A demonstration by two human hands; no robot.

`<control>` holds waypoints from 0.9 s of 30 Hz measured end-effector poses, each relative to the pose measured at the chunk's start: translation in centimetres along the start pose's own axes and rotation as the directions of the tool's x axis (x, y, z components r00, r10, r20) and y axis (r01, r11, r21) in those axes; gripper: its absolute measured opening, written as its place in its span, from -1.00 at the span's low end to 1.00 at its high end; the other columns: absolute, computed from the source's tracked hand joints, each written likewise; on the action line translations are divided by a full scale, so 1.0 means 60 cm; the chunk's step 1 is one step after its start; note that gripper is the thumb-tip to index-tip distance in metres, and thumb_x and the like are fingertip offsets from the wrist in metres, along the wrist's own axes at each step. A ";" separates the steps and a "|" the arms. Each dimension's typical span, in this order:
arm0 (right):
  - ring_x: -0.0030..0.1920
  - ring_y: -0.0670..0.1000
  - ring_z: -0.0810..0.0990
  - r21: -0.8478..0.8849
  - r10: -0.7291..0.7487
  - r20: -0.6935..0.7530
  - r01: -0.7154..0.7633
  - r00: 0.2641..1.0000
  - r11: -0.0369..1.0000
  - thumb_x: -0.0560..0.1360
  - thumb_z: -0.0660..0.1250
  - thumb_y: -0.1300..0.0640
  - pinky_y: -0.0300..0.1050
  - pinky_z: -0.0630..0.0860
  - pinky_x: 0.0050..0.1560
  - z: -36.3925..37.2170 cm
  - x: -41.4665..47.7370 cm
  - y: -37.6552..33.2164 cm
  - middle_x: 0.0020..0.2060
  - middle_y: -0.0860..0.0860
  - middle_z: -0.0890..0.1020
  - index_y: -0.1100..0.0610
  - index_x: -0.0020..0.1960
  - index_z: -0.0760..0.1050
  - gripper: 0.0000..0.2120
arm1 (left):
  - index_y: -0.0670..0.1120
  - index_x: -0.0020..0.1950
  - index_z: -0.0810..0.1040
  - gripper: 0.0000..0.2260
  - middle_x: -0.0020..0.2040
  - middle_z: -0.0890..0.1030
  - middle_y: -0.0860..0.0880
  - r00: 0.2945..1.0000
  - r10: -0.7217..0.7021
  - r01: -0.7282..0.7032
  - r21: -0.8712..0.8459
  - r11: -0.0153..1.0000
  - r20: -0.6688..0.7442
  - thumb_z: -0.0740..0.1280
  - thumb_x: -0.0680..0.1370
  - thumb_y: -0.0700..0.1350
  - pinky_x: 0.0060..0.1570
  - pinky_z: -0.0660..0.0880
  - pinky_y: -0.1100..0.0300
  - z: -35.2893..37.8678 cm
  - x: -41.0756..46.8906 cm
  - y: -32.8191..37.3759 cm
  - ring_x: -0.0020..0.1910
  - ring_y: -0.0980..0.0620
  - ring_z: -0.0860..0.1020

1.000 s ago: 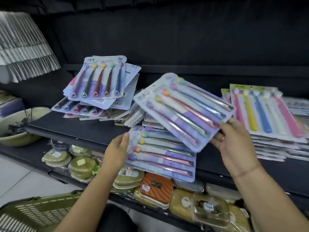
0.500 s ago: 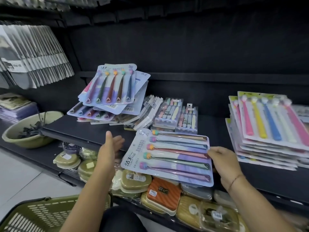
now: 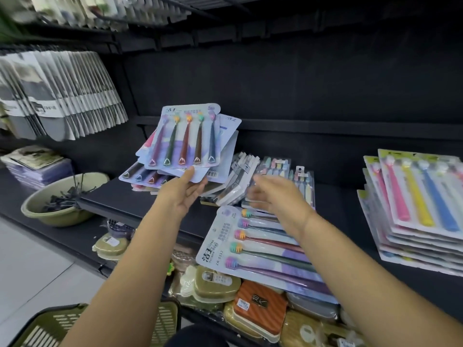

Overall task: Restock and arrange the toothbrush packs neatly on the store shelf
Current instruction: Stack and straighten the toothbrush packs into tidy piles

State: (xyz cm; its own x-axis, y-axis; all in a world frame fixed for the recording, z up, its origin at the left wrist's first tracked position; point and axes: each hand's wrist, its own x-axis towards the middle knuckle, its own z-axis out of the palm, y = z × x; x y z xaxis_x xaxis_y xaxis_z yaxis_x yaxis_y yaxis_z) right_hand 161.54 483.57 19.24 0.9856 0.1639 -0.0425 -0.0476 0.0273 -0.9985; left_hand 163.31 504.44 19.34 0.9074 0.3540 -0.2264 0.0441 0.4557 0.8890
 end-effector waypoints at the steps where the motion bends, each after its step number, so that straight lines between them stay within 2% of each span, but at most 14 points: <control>1: -0.10 0.01 0.60 0.017 0.044 0.066 -0.045 0.997 0.999 0.61 0.28 0.03 -0.13 0.63 -0.03 0.025 0.024 -0.014 -0.07 0.12 0.60 0.25 0.12 0.53 -0.72 | -0.16 -0.02 0.54 -0.90 -0.16 0.68 -0.08 1.000 0.009 -0.009 -0.007 1.000 -0.001 0.32 0.61 -0.13 -0.34 0.60 0.30 0.001 0.002 -0.002 -0.34 0.07 0.68; 3: -0.11 0.03 0.59 0.018 0.106 0.142 -0.110 0.984 0.994 0.58 0.30 -0.07 -0.09 0.60 0.00 0.072 0.068 -0.032 -0.08 0.12 0.60 0.20 0.08 0.50 -0.68 | -0.16 0.02 0.55 -0.89 -0.15 0.68 -0.08 0.999 0.027 -0.027 0.004 1.000 0.018 0.32 0.61 -0.13 -0.36 0.58 0.32 -0.002 0.004 -0.007 -0.32 0.08 0.68; 4: -0.17 0.02 0.59 0.039 0.140 0.156 -0.148 0.978 0.988 0.56 0.32 -0.10 -0.11 0.60 -0.05 0.092 0.087 -0.035 -0.12 0.11 0.60 0.18 0.05 0.49 -0.68 | -0.17 0.05 0.56 -0.88 -0.16 0.69 -0.08 0.999 0.036 -0.037 0.012 0.999 0.036 0.32 0.61 -0.13 -0.34 0.58 0.32 -0.004 0.004 -0.010 -0.30 0.08 0.69; 7: -0.41 -0.06 0.52 0.095 0.180 0.071 -0.186 0.981 0.978 0.53 0.39 -0.04 -0.27 0.46 -0.46 0.132 0.133 -0.032 -0.34 0.05 0.56 0.18 -0.07 0.51 -0.73 | -0.20 0.10 0.57 -0.87 -0.10 0.70 -0.10 0.992 0.055 -0.058 0.025 0.998 0.112 0.31 0.62 -0.17 -0.25 0.59 0.31 -0.015 0.002 -0.013 -0.22 0.05 0.69; 9: -0.48 -0.09 0.48 0.126 0.148 -0.009 -0.145 0.989 0.981 0.51 0.43 0.10 -0.34 0.31 -0.60 0.136 0.148 -0.020 -0.43 0.02 0.52 0.17 -0.19 0.50 -0.80 | -0.22 0.10 0.57 -0.86 -0.05 0.69 -0.11 0.985 0.052 -0.056 0.019 0.998 0.167 0.27 0.63 -0.20 -0.21 0.60 0.30 -0.023 -0.001 -0.012 -0.17 0.04 0.69; 11: -0.55 -0.14 0.43 0.166 0.098 -0.052 -0.088 0.994 0.982 0.52 0.41 0.19 -0.34 0.30 -0.60 0.122 0.146 -0.010 -0.43 0.02 0.50 0.15 -0.22 0.46 -0.81 | -0.23 0.07 0.57 -0.87 -0.05 0.69 -0.11 0.980 0.050 -0.048 -0.016 0.999 0.191 0.24 0.64 -0.24 -0.20 0.60 0.29 -0.030 -0.004 -0.009 -0.16 0.04 0.69; 12: -0.54 -0.14 0.45 0.204 0.071 -0.058 -0.058 0.996 0.977 0.53 0.39 0.21 -0.34 0.36 -0.54 0.111 0.138 -0.008 -0.39 0.04 0.51 0.14 -0.21 0.43 -0.81 | -0.23 0.05 0.57 -0.87 -0.05 0.69 -0.12 0.981 0.050 -0.043 -0.043 0.998 0.188 0.23 0.63 -0.26 -0.21 0.61 0.28 -0.032 -0.005 -0.009 -0.17 0.04 0.70; 14: -0.36 -0.06 0.58 0.341 0.017 -0.064 0.005 0.998 0.940 0.56 0.34 0.25 -0.26 0.57 -0.25 0.080 0.110 -0.006 -0.27 0.08 0.57 0.14 -0.17 0.39 -0.83 | -0.22 0.03 0.55 -0.90 -0.05 0.68 -0.11 0.981 0.046 -0.029 -0.091 0.995 0.187 0.24 0.61 -0.31 -0.21 0.61 0.27 -0.034 -0.006 -0.011 -0.17 0.03 0.70; 15: -0.26 0.00 0.63 0.420 -0.018 -0.078 0.049 0.997 0.906 0.58 0.30 0.27 -0.15 0.62 -0.10 0.062 0.092 -0.004 -0.22 0.09 0.59 0.15 -0.15 0.37 -0.84 | -0.21 0.03 0.54 -0.91 -0.04 0.67 -0.10 0.980 0.045 -0.025 -0.104 0.994 0.196 0.26 0.60 -0.33 -0.20 0.61 0.27 -0.035 -0.007 -0.013 -0.15 0.04 0.70; 16: -0.22 0.05 0.66 0.487 -0.046 -0.112 0.095 0.993 0.868 0.59 0.27 0.29 -0.06 0.63 -0.04 0.041 0.074 -0.003 -0.18 0.12 0.61 0.16 -0.13 0.36 -0.85 | -0.21 0.05 0.54 -0.90 -0.02 0.67 -0.10 0.976 0.050 -0.028 -0.106 0.994 0.213 0.27 0.59 -0.33 -0.18 0.61 0.27 -0.035 -0.009 -0.014 -0.14 0.04 0.69; 18: -0.22 0.09 0.70 0.537 -0.071 -0.206 0.173 0.976 0.826 0.61 0.22 0.30 -0.03 0.66 -0.12 -0.008 0.037 0.003 -0.14 0.15 0.62 0.18 -0.09 0.35 -0.88 | -0.17 0.14 0.55 -0.84 0.02 0.68 -0.07 0.964 0.077 -0.048 -0.120 0.992 0.255 0.27 0.59 -0.28 -0.09 0.62 0.24 -0.037 -0.012 -0.017 -0.06 0.05 0.68; 22: -0.23 0.07 0.71 0.433 -0.087 -0.351 0.244 0.932 0.868 0.64 0.18 0.22 -0.16 0.62 -0.27 -0.102 -0.035 0.038 -0.10 0.16 0.64 0.20 0.06 0.37 -0.95 | -0.08 0.27 0.50 -0.77 0.15 0.65 -0.07 0.976 0.079 -0.046 -0.163 0.986 0.201 0.26 0.62 -0.10 0.07 0.60 0.12 -0.045 -0.008 -0.003 0.11 -0.01 0.62; 24: -0.25 0.04 0.70 0.381 -0.076 -0.363 0.222 0.929 0.897 0.65 0.16 0.21 -0.19 0.62 -0.29 -0.126 -0.072 0.062 -0.17 0.11 0.67 0.17 0.03 0.38 -0.95 | -0.08 0.30 0.47 -0.76 0.14 0.64 -0.06 0.990 0.059 -0.040 -0.145 0.989 0.128 0.23 0.65 -0.07 0.03 0.60 0.09 -0.043 -0.002 0.008 0.12 -0.02 0.61; 27: -0.30 -0.02 0.67 0.343 -0.057 -0.337 0.179 0.940 0.922 0.65 0.14 0.20 -0.21 0.59 -0.34 -0.139 -0.116 0.097 -0.25 0.04 0.68 0.14 -0.05 0.39 -0.88 | -0.10 0.33 0.42 -0.75 0.07 0.64 -0.05 0.997 0.058 -0.053 -0.098 0.994 0.045 0.22 0.67 -0.11 -0.19 0.60 0.16 -0.029 0.007 0.020 -0.02 0.04 0.64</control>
State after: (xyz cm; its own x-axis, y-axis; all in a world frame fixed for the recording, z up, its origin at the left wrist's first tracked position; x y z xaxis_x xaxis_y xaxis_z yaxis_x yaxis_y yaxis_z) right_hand 155.77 474.39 13.45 0.9836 -0.1802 0.0052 0.0768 0.3926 -0.9165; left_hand 162.99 506.57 19.64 0.9265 0.3422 -0.1566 -0.0451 0.5141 0.8565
